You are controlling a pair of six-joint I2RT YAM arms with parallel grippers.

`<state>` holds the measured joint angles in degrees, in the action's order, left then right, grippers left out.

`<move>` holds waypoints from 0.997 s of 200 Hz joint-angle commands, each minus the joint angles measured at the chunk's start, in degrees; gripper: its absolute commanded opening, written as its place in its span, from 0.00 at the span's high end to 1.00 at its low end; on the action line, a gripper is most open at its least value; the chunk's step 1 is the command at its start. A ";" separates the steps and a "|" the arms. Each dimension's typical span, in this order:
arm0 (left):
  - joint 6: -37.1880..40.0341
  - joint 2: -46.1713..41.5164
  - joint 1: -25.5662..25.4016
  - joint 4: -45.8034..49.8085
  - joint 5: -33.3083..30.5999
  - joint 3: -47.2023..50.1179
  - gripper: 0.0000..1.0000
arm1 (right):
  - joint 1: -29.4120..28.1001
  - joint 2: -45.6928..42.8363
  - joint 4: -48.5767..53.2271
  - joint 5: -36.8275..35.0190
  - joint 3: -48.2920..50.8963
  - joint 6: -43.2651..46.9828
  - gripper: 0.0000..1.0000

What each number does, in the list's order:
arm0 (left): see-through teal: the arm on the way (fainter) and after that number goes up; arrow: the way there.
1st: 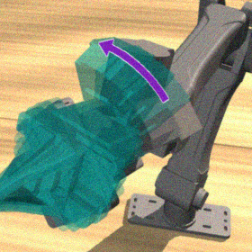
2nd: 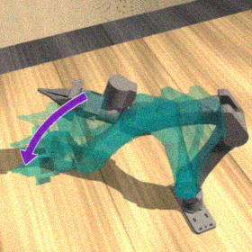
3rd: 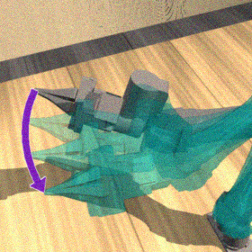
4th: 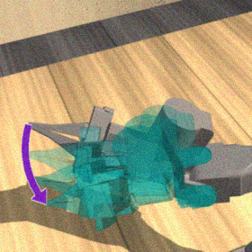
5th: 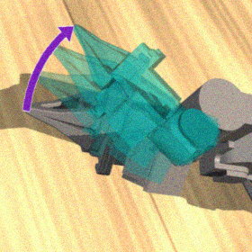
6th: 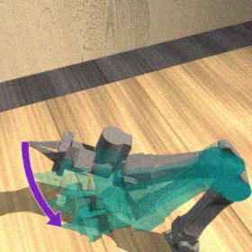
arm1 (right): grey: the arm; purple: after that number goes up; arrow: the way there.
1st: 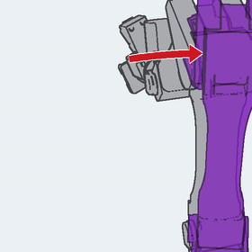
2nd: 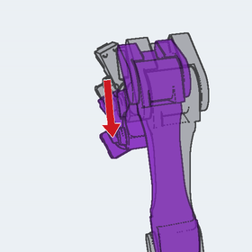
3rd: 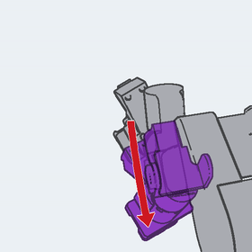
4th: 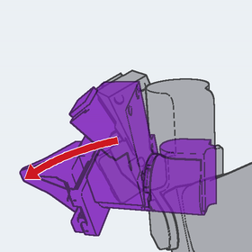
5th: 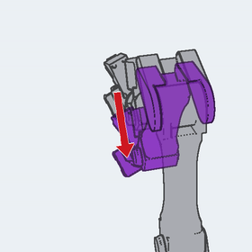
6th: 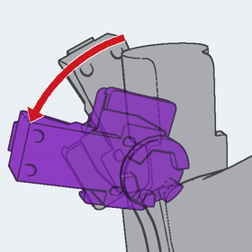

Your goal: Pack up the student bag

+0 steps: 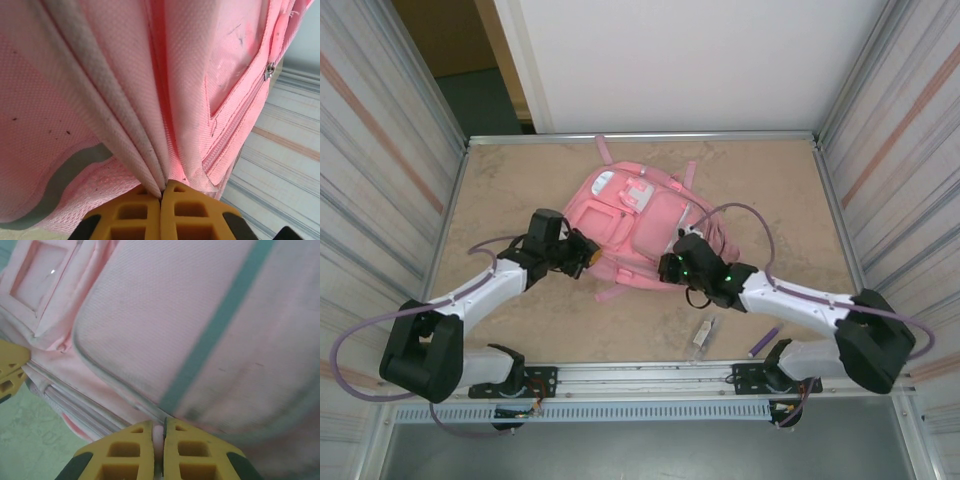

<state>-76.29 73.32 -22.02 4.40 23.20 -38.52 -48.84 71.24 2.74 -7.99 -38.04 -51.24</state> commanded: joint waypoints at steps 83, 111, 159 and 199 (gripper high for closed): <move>21.43 15.86 11.16 5.49 6.10 -14.92 0.98 | 5.91 -15.31 6.68 -2.28 4.86 21.54 1.00; 23.55 22.22 12.44 5.90 7.56 -22.60 0.67 | 5.11 -10.71 2.14 3.28 2.74 23.62 1.00; 24.88 16.90 12.04 13.36 9.65 -20.84 0.49 | -1.41 -1.38 -5.96 3.18 -6.21 26.79 1.00; 22.50 2.56 5.47 18.60 1.35 -11.15 0.32 | -3.89 7.71 -12.64 9.04 -12.15 29.20 1.00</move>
<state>-52.73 83.42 -12.51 18.22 29.65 -53.60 -51.53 75.09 -1.54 -3.25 -45.47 -25.32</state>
